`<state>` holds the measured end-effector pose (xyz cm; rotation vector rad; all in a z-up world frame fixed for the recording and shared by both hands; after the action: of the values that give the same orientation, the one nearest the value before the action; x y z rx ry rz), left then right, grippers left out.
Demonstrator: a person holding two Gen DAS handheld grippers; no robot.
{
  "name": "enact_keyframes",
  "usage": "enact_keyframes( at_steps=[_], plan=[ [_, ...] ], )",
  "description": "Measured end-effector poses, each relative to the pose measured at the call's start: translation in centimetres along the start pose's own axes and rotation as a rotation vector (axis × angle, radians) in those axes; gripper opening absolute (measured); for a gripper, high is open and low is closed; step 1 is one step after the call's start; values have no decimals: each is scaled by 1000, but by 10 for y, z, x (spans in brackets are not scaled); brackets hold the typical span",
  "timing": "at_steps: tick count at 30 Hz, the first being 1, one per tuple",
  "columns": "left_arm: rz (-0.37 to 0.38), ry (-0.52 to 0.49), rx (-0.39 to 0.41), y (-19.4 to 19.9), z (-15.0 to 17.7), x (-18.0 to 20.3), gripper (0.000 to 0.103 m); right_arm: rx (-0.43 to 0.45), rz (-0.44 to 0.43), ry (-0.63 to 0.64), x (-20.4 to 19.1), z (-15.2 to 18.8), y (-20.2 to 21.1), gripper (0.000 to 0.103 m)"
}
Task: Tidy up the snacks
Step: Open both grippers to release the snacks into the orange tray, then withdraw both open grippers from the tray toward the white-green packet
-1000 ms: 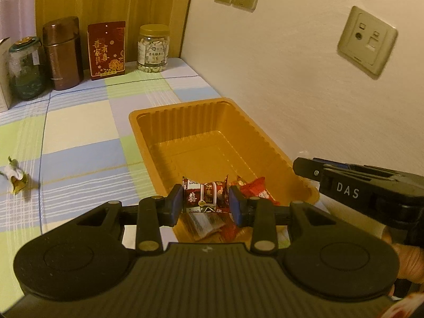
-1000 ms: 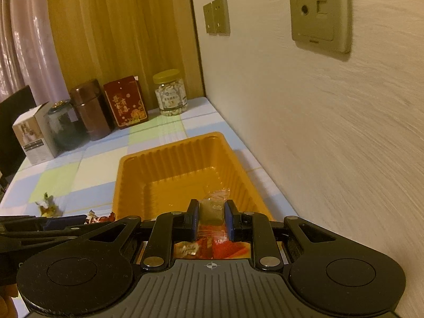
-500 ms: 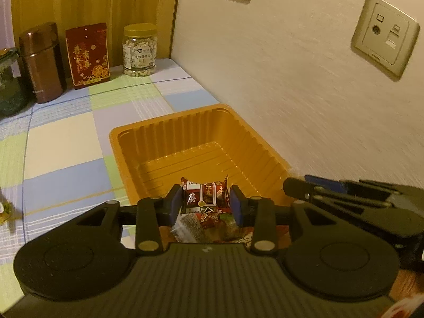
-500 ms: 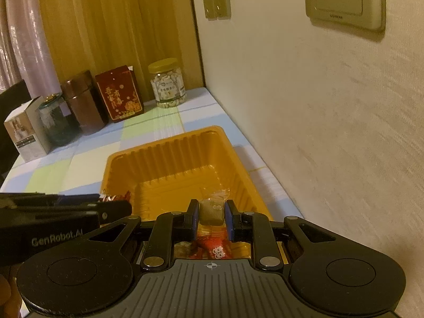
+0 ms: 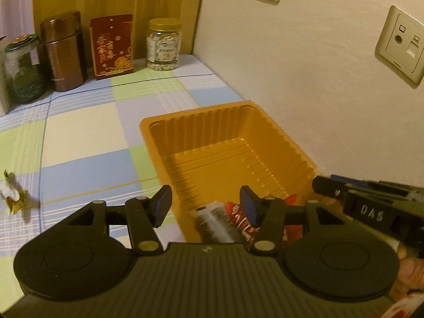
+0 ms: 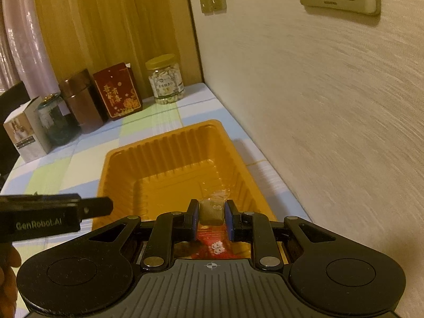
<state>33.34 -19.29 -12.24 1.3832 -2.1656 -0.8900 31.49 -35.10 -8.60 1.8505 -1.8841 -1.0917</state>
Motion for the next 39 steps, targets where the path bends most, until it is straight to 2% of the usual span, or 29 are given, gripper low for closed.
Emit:
enact_keyframes(
  at_steps=[10, 11, 14, 20, 30, 39],
  plan=[
    [-23, 28, 6, 14, 14, -10, 53, 9, -85, -8, -18, -6, 3, 22],
    [-25, 32, 6, 15, 15, -12, 53, 5, -87, -19, -18, -6, 3, 24],
    [-24, 48, 10, 22, 20, -14, 53, 22, -83, -46, -17, -9, 6, 52],
    [-26, 74, 13, 39, 35, -18, 53, 25, -58, -70, -11, -5, 19, 53],
    [-35, 88, 26, 84, 54, -13, 53, 10, -8, -67, -13, 21, 61, 53],
    [-56, 105, 42, 129, 73, -13, 61, -10, -8, -60, -30, 53, 96, 53]
  ],
)
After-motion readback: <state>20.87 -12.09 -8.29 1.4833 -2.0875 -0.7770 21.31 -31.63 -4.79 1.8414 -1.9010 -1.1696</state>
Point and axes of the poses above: each gripper's, at about its wrist camera, not at the fingertips, and y roughly against the way its jaws point, x to its right, z to its underside, the point moved 10 cm from there along -y, roughly the way its jaws point, and after that the axes turned 13 degrees about -y, right-handed, at the moved point
